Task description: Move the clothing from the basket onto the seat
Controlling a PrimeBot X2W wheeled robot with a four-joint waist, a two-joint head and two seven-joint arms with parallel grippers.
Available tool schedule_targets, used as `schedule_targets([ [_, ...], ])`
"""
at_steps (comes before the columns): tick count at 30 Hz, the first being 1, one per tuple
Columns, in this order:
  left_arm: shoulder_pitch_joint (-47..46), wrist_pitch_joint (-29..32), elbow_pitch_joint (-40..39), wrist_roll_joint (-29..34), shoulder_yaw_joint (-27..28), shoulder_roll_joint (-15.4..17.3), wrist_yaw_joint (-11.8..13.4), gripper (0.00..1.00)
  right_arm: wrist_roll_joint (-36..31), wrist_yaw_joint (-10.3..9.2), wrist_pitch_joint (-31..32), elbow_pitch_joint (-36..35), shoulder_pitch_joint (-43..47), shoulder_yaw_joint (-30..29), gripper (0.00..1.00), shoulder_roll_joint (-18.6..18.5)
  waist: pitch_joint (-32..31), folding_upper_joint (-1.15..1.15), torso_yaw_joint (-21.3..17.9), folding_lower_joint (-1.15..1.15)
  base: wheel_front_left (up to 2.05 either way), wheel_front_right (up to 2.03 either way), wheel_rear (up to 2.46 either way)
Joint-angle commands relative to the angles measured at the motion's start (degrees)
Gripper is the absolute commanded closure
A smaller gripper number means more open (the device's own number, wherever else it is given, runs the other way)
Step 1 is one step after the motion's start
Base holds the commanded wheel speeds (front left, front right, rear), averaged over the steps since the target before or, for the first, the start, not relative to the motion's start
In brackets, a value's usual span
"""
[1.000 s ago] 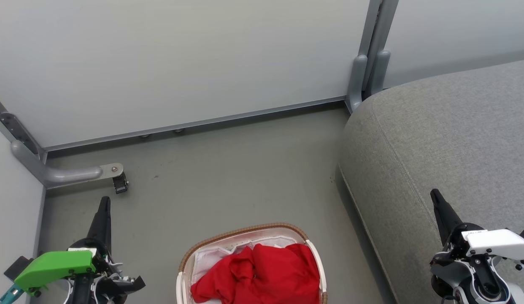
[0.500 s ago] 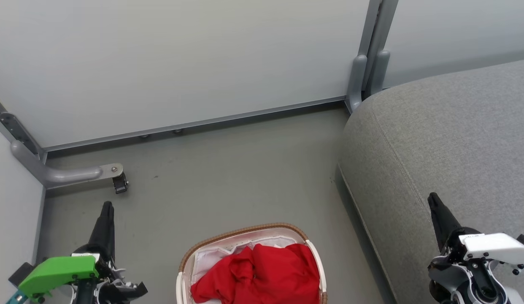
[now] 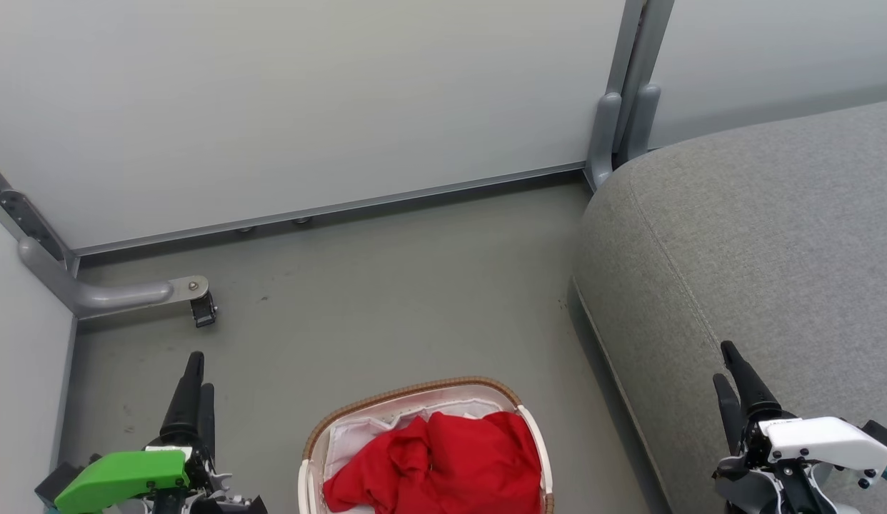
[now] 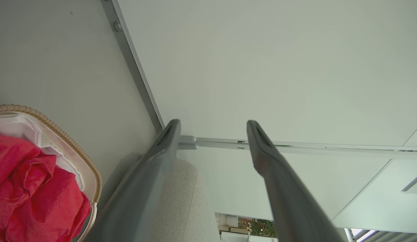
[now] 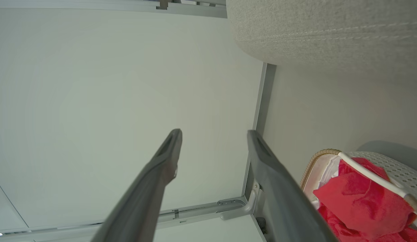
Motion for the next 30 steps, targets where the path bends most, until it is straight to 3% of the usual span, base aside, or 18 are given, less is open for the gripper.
schedule_targets([
  [1,-0.20,-0.61,-1.45,1.41,-0.28,0.25,-0.06,0.00,-1.39,0.00,-0.69,-1.02,-0.43,0.01,0.00,-0.47,0.00,0.00,0.02,0.00,0.00,0.00,0.00],
  [20,0.24,-5.16,-7.60,19.67,-1.92,0.41,-0.13,0.00,-23.40,0.01,-5.26,-7.00,0.53,-1.03,0.00,-0.71,0.06,0.00,0.32,0.00,0.00,0.00,0.00],
  [22,0.75,-5.99,-8.22,24.13,-2.34,0.44,-0.14,0.00,-30.08,0.01,-6.11,-8.22,0.74,0.10,0.00,-0.74,0.06,0.00,0.37,0.00,0.00,0.00,0.00],
  [30,2.36,-7.59,-8.65,31.90,-2.41,0.50,0.13,0.00,-39.42,0.01,-7.69,-8.71,1.83,2.63,0.00,-0.81,-0.05,0.00,0.47,0.00,0.00,0.00,0.00],
])
